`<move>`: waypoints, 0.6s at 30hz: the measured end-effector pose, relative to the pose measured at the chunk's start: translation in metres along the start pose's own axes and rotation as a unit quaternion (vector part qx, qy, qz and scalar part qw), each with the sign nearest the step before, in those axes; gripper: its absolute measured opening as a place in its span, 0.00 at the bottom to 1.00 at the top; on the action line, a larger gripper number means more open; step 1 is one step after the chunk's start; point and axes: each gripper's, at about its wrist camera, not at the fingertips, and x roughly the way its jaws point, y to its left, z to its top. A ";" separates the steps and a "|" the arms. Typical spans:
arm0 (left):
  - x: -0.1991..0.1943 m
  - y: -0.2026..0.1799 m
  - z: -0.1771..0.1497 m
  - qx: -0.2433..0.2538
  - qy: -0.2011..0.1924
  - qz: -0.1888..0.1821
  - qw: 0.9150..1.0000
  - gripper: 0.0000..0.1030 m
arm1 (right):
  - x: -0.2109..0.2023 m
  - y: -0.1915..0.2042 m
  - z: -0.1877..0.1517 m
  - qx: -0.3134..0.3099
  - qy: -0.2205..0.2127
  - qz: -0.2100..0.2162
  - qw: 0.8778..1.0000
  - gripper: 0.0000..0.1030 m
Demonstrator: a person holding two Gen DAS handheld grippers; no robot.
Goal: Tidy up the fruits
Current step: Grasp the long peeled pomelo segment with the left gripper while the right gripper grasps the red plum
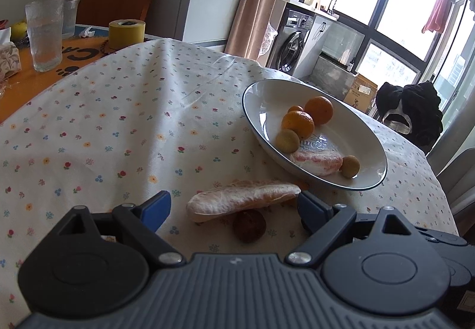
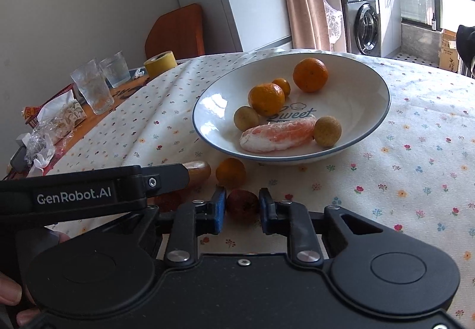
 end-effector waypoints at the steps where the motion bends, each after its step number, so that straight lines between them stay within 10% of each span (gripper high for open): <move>1: 0.001 -0.001 -0.001 0.000 -0.001 0.002 1.000 0.88 | -0.001 -0.001 0.000 0.003 0.000 0.002 1.000 0.21; 18: 0.019 -0.021 0.000 -0.003 -0.013 0.049 0.999 0.88 | -0.017 -0.023 0.004 0.040 -0.020 -0.018 0.999 0.21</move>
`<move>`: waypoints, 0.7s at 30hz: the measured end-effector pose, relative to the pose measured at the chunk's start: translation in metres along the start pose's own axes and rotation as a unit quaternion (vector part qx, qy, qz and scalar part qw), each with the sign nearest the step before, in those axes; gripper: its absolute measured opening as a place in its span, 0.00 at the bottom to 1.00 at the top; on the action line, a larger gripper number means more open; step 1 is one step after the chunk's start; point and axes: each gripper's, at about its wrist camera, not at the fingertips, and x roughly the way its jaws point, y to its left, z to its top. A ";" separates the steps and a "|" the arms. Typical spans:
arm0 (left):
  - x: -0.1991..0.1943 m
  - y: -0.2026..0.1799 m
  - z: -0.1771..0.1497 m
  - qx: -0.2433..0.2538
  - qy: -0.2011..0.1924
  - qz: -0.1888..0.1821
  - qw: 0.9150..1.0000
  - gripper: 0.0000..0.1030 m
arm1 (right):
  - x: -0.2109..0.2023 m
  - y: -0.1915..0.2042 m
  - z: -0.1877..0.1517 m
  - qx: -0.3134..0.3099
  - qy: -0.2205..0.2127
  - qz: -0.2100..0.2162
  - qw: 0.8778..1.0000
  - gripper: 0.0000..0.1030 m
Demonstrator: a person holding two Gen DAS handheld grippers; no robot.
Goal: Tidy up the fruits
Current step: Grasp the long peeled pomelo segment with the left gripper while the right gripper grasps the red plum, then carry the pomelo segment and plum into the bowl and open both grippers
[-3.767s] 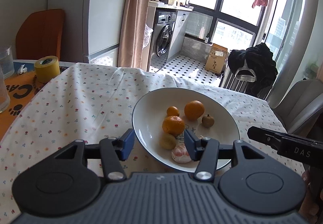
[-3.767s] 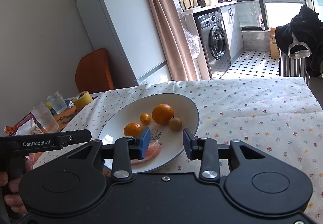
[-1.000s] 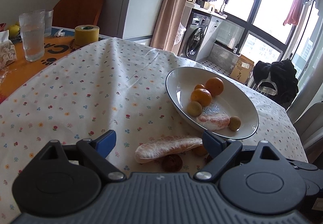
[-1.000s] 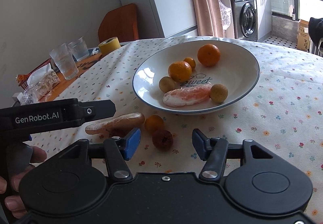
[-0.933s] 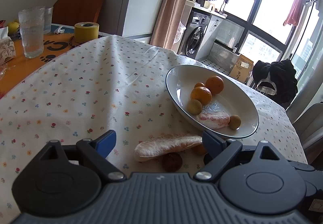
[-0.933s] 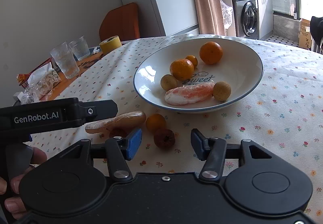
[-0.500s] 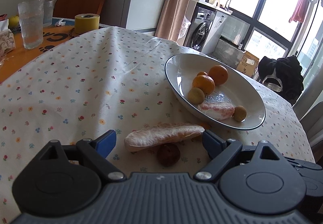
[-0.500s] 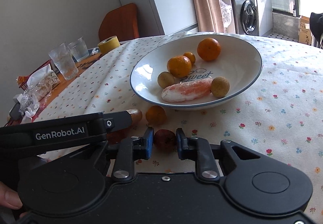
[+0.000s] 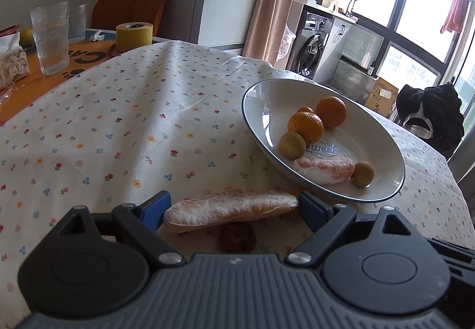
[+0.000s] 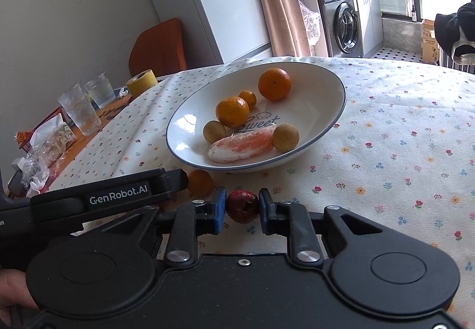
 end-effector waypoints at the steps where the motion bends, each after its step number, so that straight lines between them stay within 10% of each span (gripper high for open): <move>1: 0.001 0.000 0.000 0.001 -0.002 -0.002 1.000 0.88 | -0.002 -0.001 0.001 0.001 -0.003 0.000 1.000 0.21; 21: -0.038 0.014 0.016 0.001 -0.033 -0.015 0.999 0.84 | -0.022 -0.002 0.011 0.010 -0.041 -0.006 0.999 0.21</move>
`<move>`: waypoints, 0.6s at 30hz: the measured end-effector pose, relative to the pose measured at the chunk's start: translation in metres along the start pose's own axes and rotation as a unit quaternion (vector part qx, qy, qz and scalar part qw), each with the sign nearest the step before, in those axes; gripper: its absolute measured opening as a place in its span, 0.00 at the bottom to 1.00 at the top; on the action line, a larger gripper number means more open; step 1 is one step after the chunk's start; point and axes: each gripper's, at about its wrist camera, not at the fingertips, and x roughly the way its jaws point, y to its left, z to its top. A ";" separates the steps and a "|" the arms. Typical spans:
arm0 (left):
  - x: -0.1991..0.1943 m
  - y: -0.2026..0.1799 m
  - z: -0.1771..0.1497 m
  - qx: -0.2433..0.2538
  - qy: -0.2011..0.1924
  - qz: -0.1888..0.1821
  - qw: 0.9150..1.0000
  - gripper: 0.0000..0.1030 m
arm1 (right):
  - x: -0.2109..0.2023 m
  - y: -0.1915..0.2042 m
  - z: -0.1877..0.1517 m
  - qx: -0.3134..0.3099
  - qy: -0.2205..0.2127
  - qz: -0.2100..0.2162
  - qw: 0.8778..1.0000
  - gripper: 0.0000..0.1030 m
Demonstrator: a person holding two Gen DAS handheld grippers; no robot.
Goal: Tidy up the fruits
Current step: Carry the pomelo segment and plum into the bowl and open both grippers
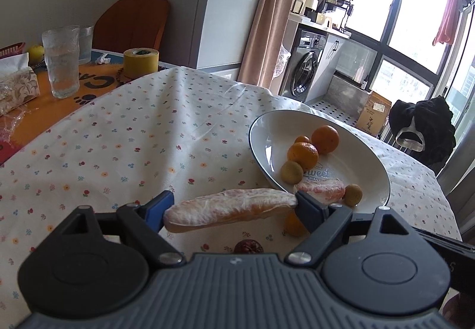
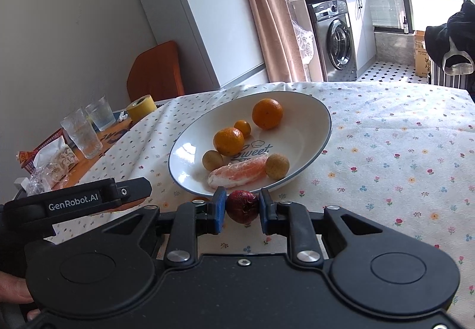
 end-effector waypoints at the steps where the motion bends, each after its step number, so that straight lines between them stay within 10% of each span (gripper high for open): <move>1: -0.002 0.000 0.002 0.000 -0.003 -0.003 1.000 0.84 | -0.001 0.001 0.001 -0.001 -0.002 -0.001 1.000 0.21; 18: -0.006 -0.014 0.029 0.019 -0.026 -0.036 0.999 0.84 | -0.007 0.003 0.029 -0.012 -0.019 -0.021 1.000 0.21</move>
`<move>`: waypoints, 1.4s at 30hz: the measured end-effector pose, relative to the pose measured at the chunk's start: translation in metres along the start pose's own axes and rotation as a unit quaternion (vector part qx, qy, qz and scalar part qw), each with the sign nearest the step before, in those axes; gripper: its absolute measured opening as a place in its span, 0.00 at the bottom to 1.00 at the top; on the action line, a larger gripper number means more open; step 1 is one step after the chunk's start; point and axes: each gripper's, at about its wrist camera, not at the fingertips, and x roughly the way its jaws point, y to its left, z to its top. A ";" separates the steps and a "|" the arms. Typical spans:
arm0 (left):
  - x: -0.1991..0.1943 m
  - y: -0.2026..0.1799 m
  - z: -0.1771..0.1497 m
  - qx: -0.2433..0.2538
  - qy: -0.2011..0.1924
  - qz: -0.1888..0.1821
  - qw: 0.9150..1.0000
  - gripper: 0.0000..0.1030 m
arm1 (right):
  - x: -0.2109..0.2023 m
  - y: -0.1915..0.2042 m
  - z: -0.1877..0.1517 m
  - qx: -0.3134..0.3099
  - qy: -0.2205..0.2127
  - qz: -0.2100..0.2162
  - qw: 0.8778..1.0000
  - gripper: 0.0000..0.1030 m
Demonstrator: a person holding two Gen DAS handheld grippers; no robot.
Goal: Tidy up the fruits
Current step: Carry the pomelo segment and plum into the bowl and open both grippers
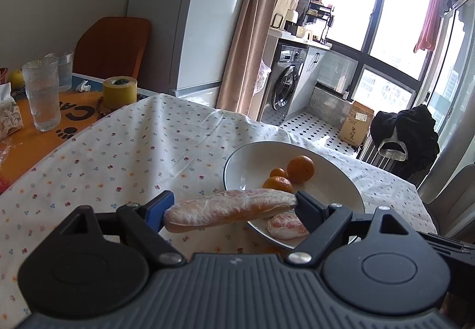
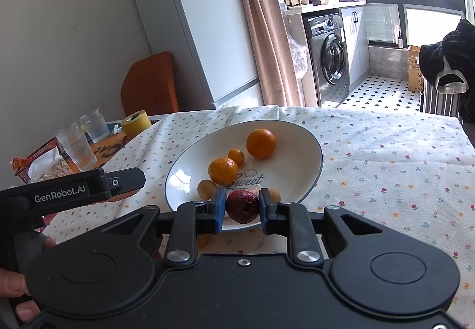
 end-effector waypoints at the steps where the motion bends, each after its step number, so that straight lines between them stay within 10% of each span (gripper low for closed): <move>1: 0.000 -0.001 0.002 0.001 0.000 -0.002 1.000 0.84 | 0.000 -0.001 0.002 0.000 0.000 -0.002 1.000 0.21; 42: 0.086 -0.060 0.013 0.016 0.067 -0.091 0.993 0.86 | 0.040 -0.045 0.007 0.057 -0.008 -0.030 0.998 0.21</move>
